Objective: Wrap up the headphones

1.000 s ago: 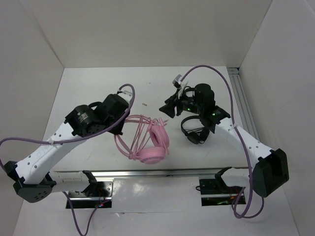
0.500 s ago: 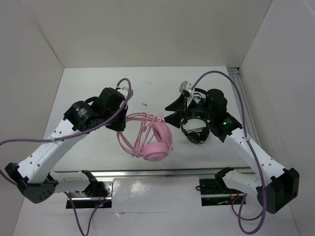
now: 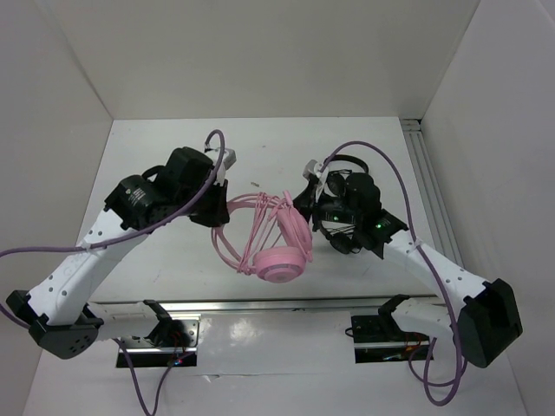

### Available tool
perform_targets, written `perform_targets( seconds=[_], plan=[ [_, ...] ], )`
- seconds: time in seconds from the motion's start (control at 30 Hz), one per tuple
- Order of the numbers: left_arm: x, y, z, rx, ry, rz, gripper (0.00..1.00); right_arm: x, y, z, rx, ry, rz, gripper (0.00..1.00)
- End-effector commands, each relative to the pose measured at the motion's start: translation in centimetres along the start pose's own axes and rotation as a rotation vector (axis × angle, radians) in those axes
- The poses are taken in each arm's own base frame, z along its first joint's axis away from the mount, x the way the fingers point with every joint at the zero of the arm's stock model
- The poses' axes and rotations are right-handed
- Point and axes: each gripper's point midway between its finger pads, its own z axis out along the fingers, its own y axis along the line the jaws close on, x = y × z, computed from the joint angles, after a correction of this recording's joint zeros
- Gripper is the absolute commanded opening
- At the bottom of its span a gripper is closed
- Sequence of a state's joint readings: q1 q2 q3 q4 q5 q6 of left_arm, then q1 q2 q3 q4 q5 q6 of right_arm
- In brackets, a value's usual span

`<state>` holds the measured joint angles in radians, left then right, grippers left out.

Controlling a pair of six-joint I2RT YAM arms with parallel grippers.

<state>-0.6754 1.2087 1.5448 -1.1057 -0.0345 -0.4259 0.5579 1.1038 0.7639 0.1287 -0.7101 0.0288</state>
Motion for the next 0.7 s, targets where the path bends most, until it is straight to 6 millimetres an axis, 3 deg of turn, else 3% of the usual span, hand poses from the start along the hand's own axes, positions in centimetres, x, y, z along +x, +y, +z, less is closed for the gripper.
perform_targets(
  seconds=[0.0,0.2,0.3,0.33,0.4,0.5,0.6,0.67],
  plan=[
    [-4.1,-3.5,-1.8,0.166,-0.152,-0.069,0.0,-2.6,-0.2,0.7,0.021,-0.12,-0.049,0.61],
    [-5.1,-4.6,-2.3,0.237,-0.208,-0.096,0.0,-1.5,0.7,2.9,-0.044,-0.135,-0.024,0.34],
    [-5.3,-4.7,-1.8,0.244,-0.216,-0.114,0.0,-1.6,1.0,3.2,-0.053,-0.163,-0.001,0.32],
    [-5.4,-4.6,-1.7,0.235,-0.22,-0.115,0.0,-1.6,1.4,3.5,-0.075,-0.178,-0.004,0.36],
    [-5.7,-3.7,-1.3,0.202,-0.248,-0.136,0.0,-2.1,1.8,3.6,-0.1,-0.199,0.011,0.53],
    [-6.5,-3.2,-1.2,0.179,-0.314,-0.162,0.0,-1.1,2.1,4.2,-0.12,-0.172,0.038,0.65],
    [-6.9,-1.4,-0.9,0.121,-0.365,-0.215,0.0,-0.8,2.1,4.3,-0.129,-0.152,0.061,1.0],
    [-7.4,0.1,-1.1,0.081,-0.408,-0.255,0.0,-0.2,2.1,4.3,-0.127,-0.143,0.069,1.0]
  ],
)
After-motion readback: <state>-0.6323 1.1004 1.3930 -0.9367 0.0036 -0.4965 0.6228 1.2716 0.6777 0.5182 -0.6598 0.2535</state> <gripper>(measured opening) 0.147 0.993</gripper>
